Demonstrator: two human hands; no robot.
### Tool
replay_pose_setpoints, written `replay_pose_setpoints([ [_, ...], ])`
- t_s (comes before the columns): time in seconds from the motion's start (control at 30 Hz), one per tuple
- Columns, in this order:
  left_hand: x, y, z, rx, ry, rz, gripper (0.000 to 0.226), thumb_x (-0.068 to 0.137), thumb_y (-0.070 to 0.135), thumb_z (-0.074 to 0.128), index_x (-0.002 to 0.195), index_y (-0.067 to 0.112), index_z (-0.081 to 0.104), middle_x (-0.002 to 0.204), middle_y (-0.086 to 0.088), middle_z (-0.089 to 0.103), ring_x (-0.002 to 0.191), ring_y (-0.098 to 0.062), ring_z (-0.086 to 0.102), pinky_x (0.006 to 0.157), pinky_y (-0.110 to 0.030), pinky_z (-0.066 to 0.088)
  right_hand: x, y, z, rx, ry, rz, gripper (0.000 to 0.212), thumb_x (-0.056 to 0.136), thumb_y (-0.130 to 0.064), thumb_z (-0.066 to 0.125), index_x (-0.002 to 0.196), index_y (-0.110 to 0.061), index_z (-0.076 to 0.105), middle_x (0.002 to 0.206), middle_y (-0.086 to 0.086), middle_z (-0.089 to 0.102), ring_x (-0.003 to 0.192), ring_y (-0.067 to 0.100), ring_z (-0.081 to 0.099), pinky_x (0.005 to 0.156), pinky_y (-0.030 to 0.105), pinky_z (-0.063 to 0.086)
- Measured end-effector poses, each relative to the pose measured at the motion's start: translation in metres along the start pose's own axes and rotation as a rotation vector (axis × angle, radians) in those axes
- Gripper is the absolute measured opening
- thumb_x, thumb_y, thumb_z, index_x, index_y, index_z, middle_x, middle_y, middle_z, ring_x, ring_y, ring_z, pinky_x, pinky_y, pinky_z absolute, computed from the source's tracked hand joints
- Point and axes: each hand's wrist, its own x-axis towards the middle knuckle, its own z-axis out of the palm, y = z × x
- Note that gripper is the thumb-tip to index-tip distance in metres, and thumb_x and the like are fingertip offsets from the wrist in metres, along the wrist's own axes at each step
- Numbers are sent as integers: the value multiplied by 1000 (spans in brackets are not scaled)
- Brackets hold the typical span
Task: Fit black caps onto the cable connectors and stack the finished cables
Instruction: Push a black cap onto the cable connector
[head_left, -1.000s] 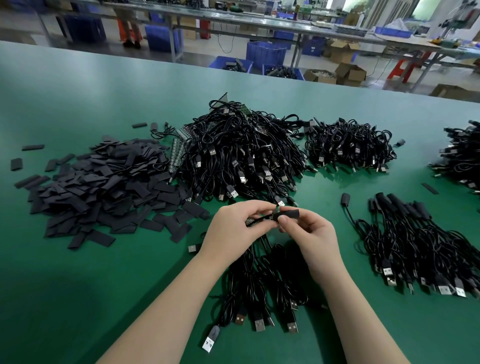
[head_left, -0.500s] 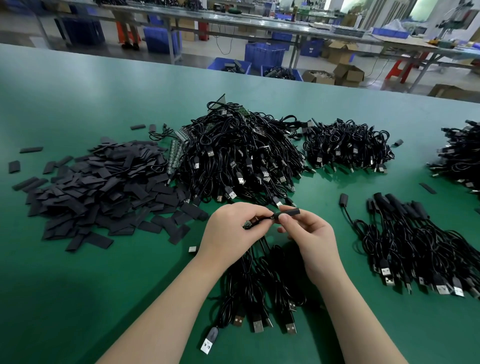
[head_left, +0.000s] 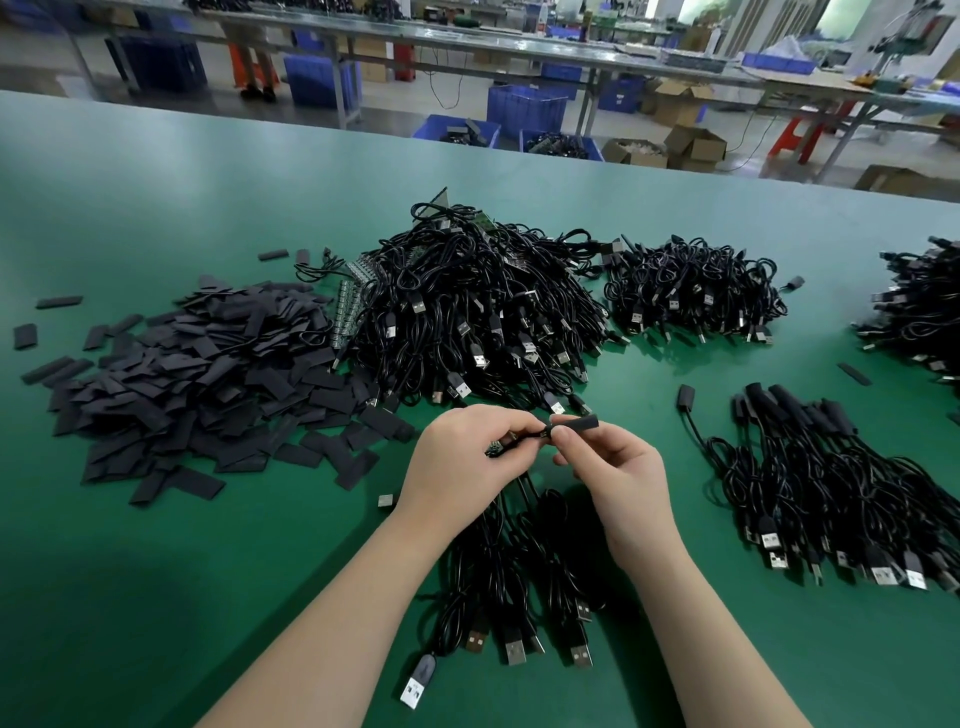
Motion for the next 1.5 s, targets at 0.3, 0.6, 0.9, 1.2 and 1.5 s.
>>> replay_pose_setpoints([
  [0.3,0,3,3,33,37,60,14,82,24,73,94,27,78,88,18,73,90,4,63,79,-33,55,-1,-1,3,-3,65,-2,21,86,-11,72,75,-27,80,78,-6,76,67,2,67,61,10,48],
  [0.6,1,7,-2,133,-23,74,16,80,22,63,89,30,74,80,18,68,78,-2,59,78,-21,45,-2,-5,6,-71,-19,-26,25,86,-8,73,76,-30,80,72,-6,74,67,0,66,64,11,50],
  [0.9,0,4,-1,104,-3,51,15,83,25,69,94,30,77,87,20,71,87,3,61,83,-20,47,-3,-4,7,3,19,-4,24,87,-7,71,76,-26,81,73,-6,74,67,-1,66,63,11,49],
  [1.2,0,5,1,69,52,91,15,83,21,67,92,26,79,82,15,73,81,-1,65,77,-26,51,-2,-3,10,-17,1,33,15,85,-15,74,74,-25,79,68,-6,70,65,3,62,64,13,50],
  [1.5,-2,3,2,78,84,81,22,80,17,69,98,27,78,87,15,74,85,-2,65,78,-26,51,-3,-4,9,-51,-31,52,7,81,-24,75,76,-27,79,70,-7,70,67,2,62,65,12,49],
])
